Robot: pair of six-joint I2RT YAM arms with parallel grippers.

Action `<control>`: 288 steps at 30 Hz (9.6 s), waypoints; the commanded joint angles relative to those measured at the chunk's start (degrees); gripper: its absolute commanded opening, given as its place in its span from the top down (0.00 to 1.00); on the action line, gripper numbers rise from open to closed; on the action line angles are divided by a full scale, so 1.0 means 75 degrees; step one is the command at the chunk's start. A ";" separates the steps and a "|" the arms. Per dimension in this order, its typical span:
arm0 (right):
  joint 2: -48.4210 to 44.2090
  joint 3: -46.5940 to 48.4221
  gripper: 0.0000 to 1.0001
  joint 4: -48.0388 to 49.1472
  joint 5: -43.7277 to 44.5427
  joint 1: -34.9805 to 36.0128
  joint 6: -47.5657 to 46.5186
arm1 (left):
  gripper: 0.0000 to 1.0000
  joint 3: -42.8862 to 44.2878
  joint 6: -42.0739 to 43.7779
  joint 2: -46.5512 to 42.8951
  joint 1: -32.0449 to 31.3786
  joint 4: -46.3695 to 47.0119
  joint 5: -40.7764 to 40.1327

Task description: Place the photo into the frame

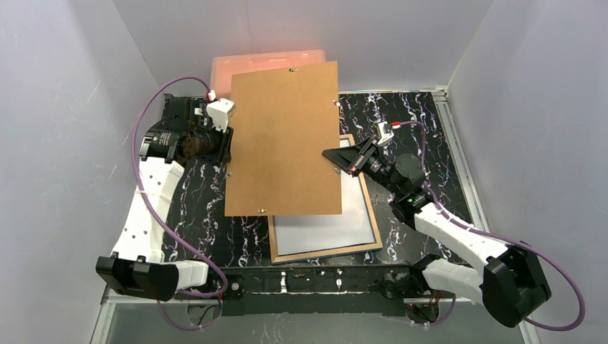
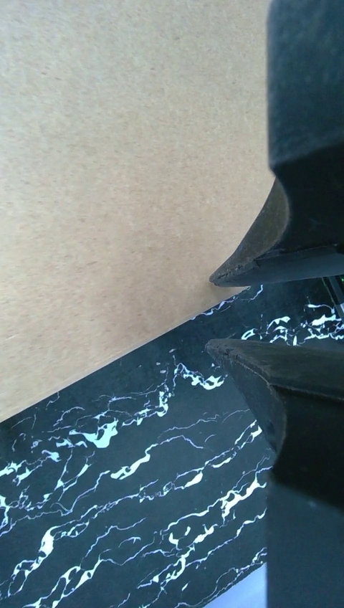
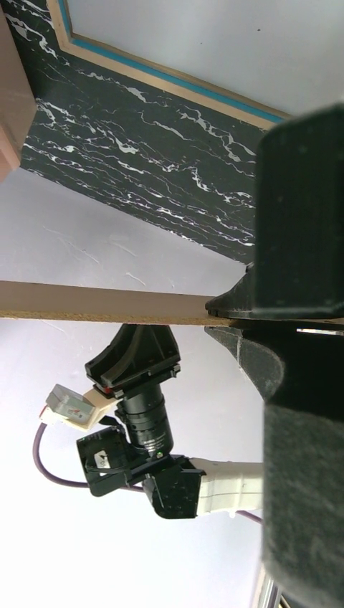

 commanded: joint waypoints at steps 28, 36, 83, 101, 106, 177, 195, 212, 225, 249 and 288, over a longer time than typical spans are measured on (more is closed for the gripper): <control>0.0044 0.0359 0.99 0.1621 0.0223 -0.0005 0.0705 | 0.68 -0.1228 0.0741 -0.0821 -0.0079 -0.0054 -0.0286; 0.0016 0.0299 0.99 0.1576 0.0392 -0.0003 0.0742 | 0.68 -0.1154 0.0547 -0.0873 -0.0405 -0.0162 -0.0001; -0.1174 -0.0303 0.99 -0.2517 -0.3527 -0.2789 -0.2054 | 0.35 -0.2509 0.0475 0.0085 -0.0662 0.1019 -0.0033; -0.1153 -0.1071 0.99 -0.2219 -0.2951 -0.2904 -0.2064 | 0.42 -0.2974 0.0603 0.0999 -0.0653 0.2006 0.0132; -0.1180 -0.1249 0.99 -0.2148 -0.2828 -0.2937 -0.2055 | 0.42 -0.3093 0.0543 0.1199 -0.0655 0.2173 0.0285; 0.0672 -0.2497 0.99 0.1210 -0.3114 -0.2931 -0.0777 | 0.72 -0.3184 0.0297 0.3400 -0.1320 0.3555 0.0182; 0.0989 -0.2480 0.99 0.1573 -0.3421 -0.2946 -0.0809 | 0.73 -0.3152 0.0319 0.3119 -0.1216 0.3285 -0.0052; 0.1015 -0.2544 0.99 0.1797 -0.3262 -0.3201 -0.0756 | 0.74 -0.3100 0.0155 0.3259 -0.1234 0.3333 0.0077; 0.1520 -0.2725 0.99 0.2304 -0.3353 -0.3200 -0.0698 | 0.74 -0.3073 0.0072 0.3416 -0.1330 0.3434 0.0135; 0.1701 -0.2876 0.99 0.2502 -0.3168 -0.3206 -0.0471 | 0.77 -0.3012 0.0020 0.3893 -0.1582 0.3654 0.0317; 0.1026 -0.2522 0.98 -0.1033 -0.2105 -0.2488 -0.2909 | 0.81 -0.2962 0.0107 0.3857 -0.1643 0.3627 0.0335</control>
